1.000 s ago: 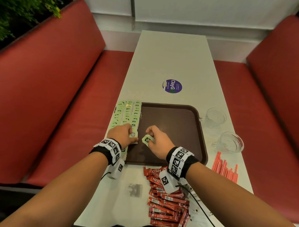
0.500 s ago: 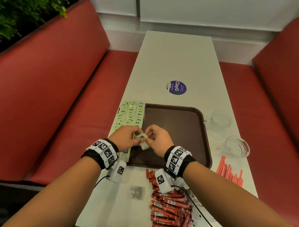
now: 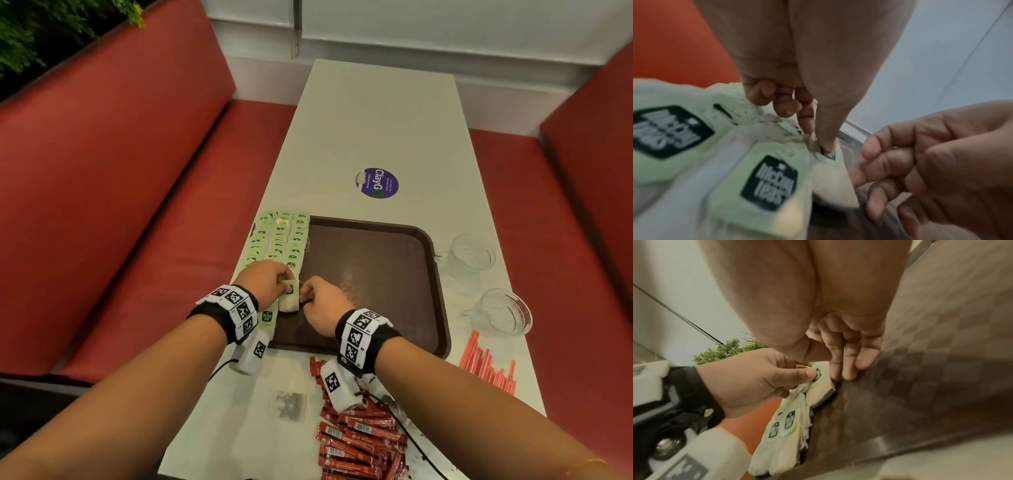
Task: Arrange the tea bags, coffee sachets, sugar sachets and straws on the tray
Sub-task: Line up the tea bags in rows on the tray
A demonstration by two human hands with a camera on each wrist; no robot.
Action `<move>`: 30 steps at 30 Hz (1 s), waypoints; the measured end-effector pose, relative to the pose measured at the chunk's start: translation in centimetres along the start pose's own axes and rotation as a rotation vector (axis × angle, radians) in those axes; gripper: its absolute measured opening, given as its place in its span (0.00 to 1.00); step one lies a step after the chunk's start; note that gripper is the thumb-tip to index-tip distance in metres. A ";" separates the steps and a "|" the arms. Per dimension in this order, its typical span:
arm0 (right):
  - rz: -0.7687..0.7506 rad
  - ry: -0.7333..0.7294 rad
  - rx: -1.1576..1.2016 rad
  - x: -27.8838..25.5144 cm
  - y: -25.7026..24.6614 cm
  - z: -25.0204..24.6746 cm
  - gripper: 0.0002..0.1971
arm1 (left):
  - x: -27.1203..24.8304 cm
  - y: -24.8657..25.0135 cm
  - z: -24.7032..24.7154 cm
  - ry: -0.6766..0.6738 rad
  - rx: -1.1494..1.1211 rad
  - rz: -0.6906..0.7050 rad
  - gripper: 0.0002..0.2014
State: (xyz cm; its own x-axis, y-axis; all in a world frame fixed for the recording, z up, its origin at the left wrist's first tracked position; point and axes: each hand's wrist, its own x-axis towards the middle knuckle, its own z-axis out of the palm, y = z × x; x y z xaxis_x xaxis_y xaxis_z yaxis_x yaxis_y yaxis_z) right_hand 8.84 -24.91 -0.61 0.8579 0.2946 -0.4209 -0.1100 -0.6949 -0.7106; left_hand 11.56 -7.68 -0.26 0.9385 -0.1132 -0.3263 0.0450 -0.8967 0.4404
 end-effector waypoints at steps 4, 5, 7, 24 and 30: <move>-0.001 -0.002 -0.001 0.3 0.1 0.2 0.14 | -0.6 0.6 -0.1 0.019 0.060 0.010 0.14; -0.001 -0.004 0.000 0.3 0.2 0.3 0.14 | -0.8 0.7 0.0 -0.011 0.090 0.019 0.14; -0.006 -0.007 -0.006 0.3 0.1 0.4 0.14 | -1.3 1.0 0.3 -0.080 0.173 0.040 0.12; -0.326 -0.150 -0.581 -6.3 -0.1 0.9 0.12 | -9.4 0.8 1.3 -0.154 0.243 0.207 0.12; -0.303 -0.264 -0.829 -9.3 -0.7 3.2 0.18 | -12.3 0.0 3.6 -0.301 0.418 0.292 0.23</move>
State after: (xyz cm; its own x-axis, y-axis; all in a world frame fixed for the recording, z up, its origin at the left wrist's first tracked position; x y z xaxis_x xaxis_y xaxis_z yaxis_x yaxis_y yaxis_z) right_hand -0.70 -25.06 2.03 0.6376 0.6098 -0.4707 0.5828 -0.7815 -0.2229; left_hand -1.20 -7.87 0.76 0.7503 -0.4427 -0.4910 -0.3970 -0.8956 0.2008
